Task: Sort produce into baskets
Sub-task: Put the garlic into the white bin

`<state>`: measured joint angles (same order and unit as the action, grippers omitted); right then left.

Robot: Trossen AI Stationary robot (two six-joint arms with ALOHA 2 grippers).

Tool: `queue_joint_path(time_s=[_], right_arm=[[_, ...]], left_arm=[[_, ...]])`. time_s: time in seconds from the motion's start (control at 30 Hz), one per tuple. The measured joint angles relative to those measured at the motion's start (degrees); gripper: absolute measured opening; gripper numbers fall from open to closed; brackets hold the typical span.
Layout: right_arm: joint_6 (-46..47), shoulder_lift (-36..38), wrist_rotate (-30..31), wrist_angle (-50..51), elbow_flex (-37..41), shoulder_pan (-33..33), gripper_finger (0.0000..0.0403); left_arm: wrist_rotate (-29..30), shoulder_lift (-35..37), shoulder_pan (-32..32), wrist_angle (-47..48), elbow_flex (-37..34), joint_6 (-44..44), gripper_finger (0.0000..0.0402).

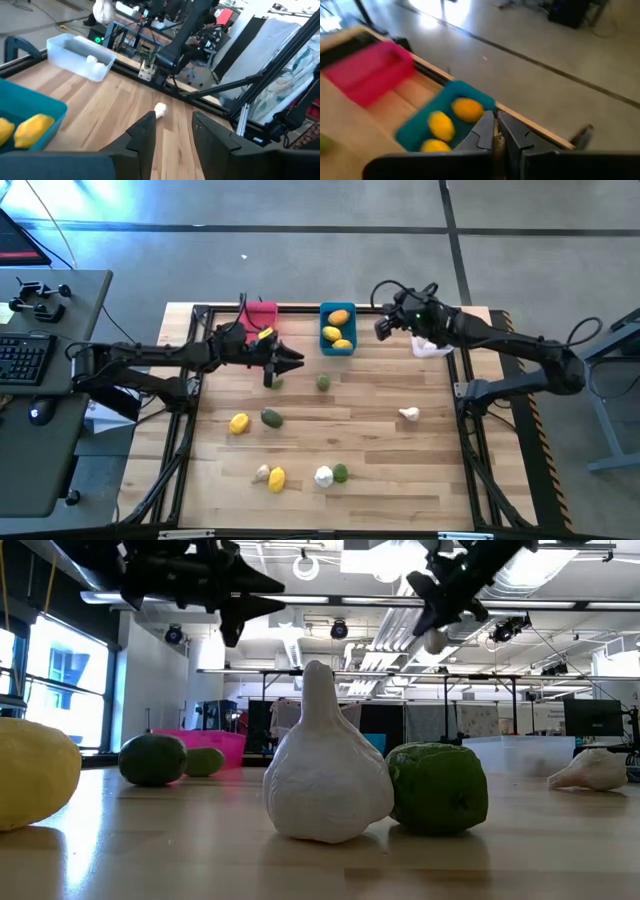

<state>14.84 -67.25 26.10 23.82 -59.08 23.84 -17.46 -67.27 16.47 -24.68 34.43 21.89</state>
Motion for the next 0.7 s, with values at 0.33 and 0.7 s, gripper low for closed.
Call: queue_joint_path(time_s=[0.33,0.7], right_arm=[[-2.0,4.6,-2.6,-1.7,14.0,14.3,0.0000],[-3.3,5.6,-2.7,-8.5,22.9,27.7,0.0000]], left_arm=[[3.0,6.0,0.0,0.8,-5.1,1.5,0.0073],[3.4,9.9,0.0,7.1,-6.5,1.4,0.0053]])
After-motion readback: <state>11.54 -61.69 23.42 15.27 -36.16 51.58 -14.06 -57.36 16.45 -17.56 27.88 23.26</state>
